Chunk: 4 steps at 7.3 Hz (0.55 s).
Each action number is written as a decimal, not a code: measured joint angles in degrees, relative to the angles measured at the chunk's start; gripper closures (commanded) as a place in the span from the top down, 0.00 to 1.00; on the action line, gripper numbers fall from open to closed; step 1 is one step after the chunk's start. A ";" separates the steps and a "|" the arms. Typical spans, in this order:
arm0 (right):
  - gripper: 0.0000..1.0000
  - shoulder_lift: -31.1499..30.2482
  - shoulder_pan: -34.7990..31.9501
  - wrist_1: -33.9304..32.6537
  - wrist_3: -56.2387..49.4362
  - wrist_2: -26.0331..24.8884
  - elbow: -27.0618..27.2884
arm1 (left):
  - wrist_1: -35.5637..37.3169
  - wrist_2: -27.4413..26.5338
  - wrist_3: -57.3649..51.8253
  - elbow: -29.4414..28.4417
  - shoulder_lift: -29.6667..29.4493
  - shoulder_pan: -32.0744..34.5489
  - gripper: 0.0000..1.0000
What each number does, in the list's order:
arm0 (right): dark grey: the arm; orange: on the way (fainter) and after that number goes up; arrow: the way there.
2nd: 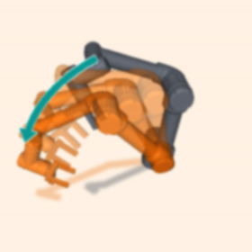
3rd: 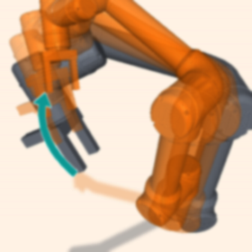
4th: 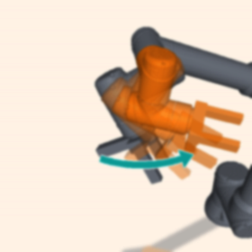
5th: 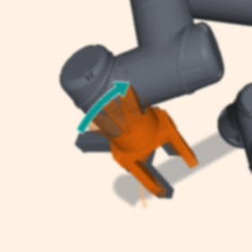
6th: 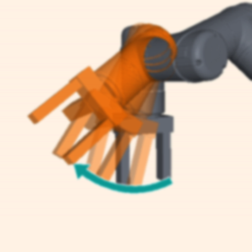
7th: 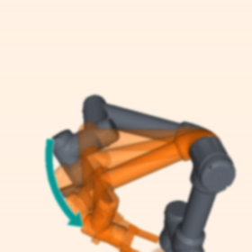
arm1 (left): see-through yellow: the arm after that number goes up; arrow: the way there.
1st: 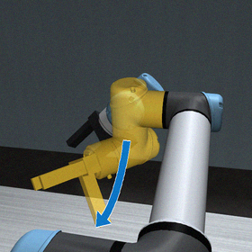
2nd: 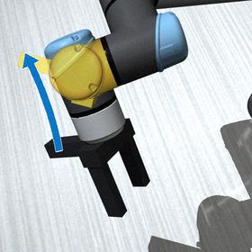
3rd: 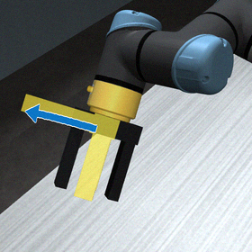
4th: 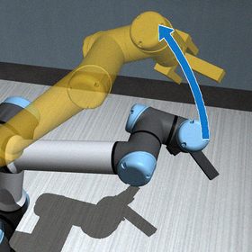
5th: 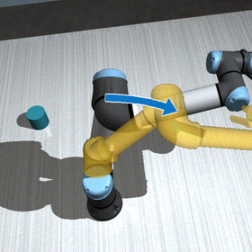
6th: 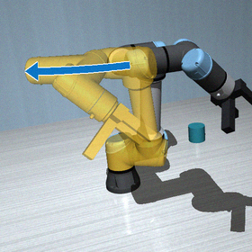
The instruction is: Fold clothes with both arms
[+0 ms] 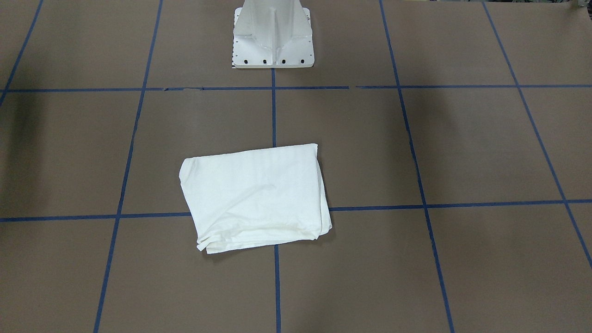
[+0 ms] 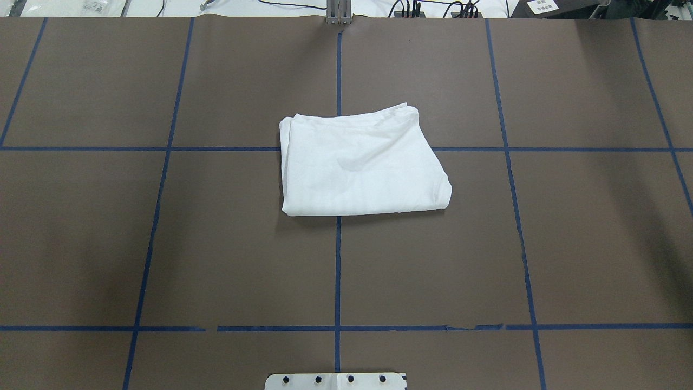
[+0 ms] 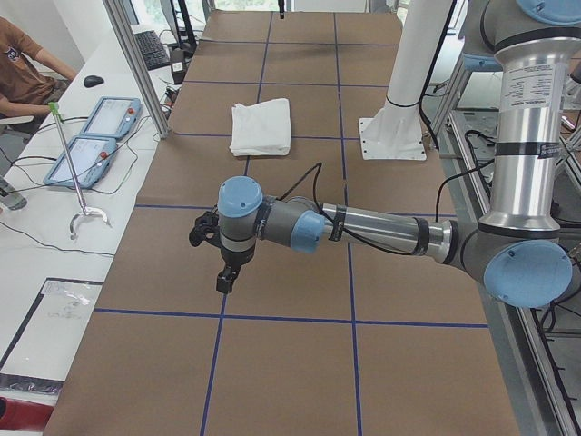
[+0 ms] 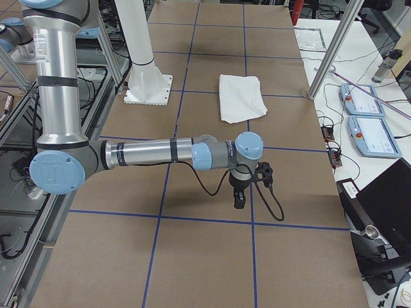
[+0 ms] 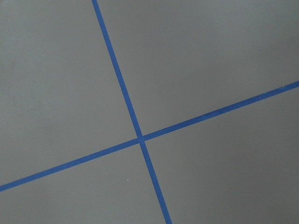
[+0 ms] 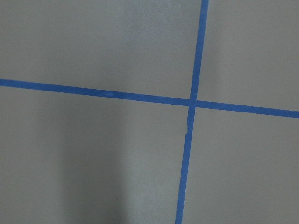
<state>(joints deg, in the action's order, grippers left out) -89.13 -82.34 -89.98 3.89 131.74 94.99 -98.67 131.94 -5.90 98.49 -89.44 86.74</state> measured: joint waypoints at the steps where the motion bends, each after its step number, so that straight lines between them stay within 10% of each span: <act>1: 1.00 0.06 0.00 0.04 0.02 -0.01 0.28 | -0.02 0.04 -0.06 0.11 -0.01 0.00 1.00; 4: 1.00 0.20 -0.12 -0.01 0.06 -0.06 1.01 | -0.03 0.27 -0.14 0.17 -0.18 0.01 1.00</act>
<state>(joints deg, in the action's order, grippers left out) -88.93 -82.46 -89.99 3.95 131.68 96.00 -98.70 132.21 -6.04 98.66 -89.62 86.75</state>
